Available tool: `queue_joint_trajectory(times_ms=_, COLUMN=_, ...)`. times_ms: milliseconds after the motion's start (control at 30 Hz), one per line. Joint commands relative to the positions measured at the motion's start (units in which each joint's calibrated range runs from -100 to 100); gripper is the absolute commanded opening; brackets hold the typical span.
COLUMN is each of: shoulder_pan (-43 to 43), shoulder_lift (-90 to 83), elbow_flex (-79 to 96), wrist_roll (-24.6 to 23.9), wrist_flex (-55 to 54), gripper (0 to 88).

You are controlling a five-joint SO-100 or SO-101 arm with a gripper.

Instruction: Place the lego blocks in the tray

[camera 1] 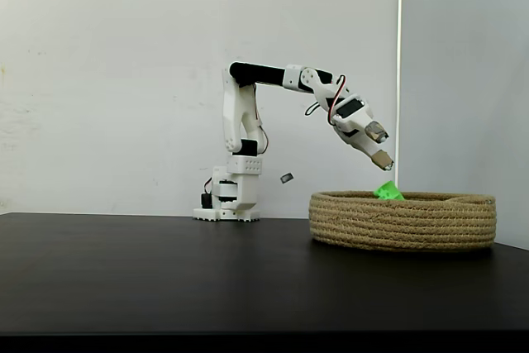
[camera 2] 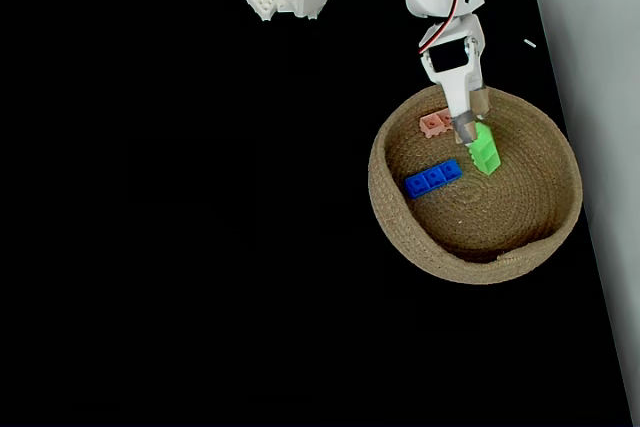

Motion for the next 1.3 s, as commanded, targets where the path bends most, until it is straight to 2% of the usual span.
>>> queue_joint_trajectory(times_ms=0, shoulder_pan=2.25, shoulder_lift=-2.95, elbow_flex=-1.47, wrist_roll=1.03, wrist_flex=6.32, gripper=39.8)
queue_joint_trajectory(times_ms=167, shoulder_pan=9.17, shoulder_lift=-15.08, elbow_flex=7.84, wrist_roll=9.33, wrist_flex=12.07, gripper=15.2)
queue_joint_trajectory(times_ms=267, shoulder_pan=16.34, shoulder_lift=-23.50, elbow_flex=16.68, wrist_roll=17.63, wrist_flex=10.65, gripper=0.3)
queue_joint_trajectory(times_ms=367, shoulder_pan=23.84, shoulder_lift=-30.90, elbow_flex=26.53, wrist_roll=21.93, wrist_flex=3.32, gripper=0.3)
queue_joint_trajectory(times_ms=433, shoulder_pan=26.98, shoulder_lift=-36.14, elbow_flex=31.82, wrist_roll=23.10, wrist_flex=2.74, gripper=0.2)
queue_joint_trajectory(times_ms=600, shoulder_pan=30.69, shoulder_lift=-57.64, elbow_flex=47.14, wrist_roll=25.30, wrist_flex=9.23, gripper=0.2)
queue_joint_trajectory(times_ms=767, shoulder_pan=33.00, shoulder_lift=-77.16, elbow_flex=58.54, wrist_roll=28.28, wrist_flex=21.98, gripper=0.2)
queue_joint_trajectory(times_ms=867, shoulder_pan=33.57, shoulder_lift=-82.23, elbow_flex=61.92, wrist_roll=27.84, wrist_flex=28.14, gripper=0.2)
queue_joint_trajectory(times_ms=1267, shoulder_pan=33.33, shoulder_lift=-84.04, elbow_flex=65.20, wrist_roll=28.42, wrist_flex=30.23, gripper=0.2)
